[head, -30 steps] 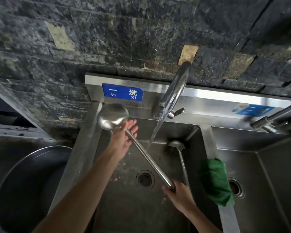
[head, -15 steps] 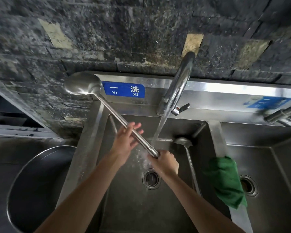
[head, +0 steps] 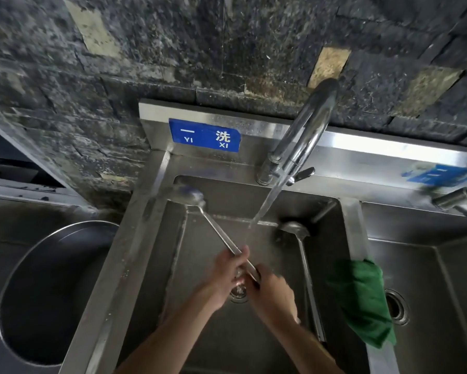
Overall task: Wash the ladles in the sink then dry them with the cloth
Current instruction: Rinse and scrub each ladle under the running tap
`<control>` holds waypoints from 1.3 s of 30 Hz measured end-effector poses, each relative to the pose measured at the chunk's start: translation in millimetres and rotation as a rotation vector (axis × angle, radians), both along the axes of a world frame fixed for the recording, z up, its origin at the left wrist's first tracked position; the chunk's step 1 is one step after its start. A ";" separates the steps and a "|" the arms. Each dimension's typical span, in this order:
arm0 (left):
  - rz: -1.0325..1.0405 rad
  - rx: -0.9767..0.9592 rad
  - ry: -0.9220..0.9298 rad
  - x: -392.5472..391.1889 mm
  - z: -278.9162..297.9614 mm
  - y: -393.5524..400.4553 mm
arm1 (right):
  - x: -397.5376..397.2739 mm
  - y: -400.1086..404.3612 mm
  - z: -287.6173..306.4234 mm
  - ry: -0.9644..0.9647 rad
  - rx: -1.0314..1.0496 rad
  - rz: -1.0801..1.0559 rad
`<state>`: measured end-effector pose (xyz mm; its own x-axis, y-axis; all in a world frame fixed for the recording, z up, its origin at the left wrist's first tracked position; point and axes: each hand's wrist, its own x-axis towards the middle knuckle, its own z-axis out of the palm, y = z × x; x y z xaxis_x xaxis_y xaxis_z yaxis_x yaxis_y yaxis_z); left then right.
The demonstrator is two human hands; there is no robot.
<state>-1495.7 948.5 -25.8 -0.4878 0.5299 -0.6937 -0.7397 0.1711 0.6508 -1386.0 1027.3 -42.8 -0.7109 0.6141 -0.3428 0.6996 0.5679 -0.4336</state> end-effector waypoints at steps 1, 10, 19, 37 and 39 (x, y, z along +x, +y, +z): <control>0.043 0.029 -0.028 -7.4 0.5 1.7 | 14.9 -2.5 -3.8 0.012 0.013 -0.020; 0.147 0.103 -0.073 -50.9 3.3 15.5 | 76.4 -12.8 -2.9 0.007 -0.036 -0.174; -0.176 0.010 -0.137 -12.8 -3.6 17.0 | -2.0 0.9 6.0 0.158 -0.249 -0.161; -0.744 -0.619 0.956 -43.7 -52.1 2.0 | 48.0 -32.4 -12.2 -0.028 -0.066 -0.041; -0.664 -0.725 1.178 -24.3 -54.3 -7.9 | 34.6 -31.9 -18.9 -0.117 -0.102 -0.088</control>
